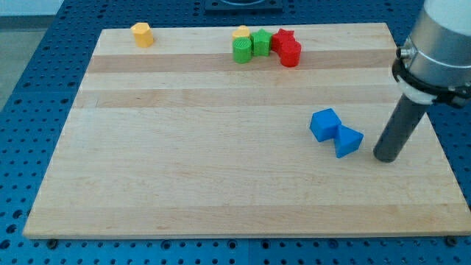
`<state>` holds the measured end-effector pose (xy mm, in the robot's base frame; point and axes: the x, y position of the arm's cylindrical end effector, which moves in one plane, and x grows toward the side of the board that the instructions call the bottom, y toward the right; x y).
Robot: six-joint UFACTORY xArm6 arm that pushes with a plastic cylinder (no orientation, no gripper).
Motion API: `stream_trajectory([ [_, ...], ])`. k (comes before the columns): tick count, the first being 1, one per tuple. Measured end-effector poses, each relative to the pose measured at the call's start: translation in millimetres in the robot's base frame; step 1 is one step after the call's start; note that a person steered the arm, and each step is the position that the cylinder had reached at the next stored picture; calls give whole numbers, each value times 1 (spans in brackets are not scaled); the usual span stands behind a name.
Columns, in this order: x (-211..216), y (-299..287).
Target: Slightly push the blue triangle forward
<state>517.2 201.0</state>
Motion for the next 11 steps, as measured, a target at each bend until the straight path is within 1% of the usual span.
stream_trajectory([
  [3, 1, -49],
  [5, -10, -50],
  [11, -90, -50],
])
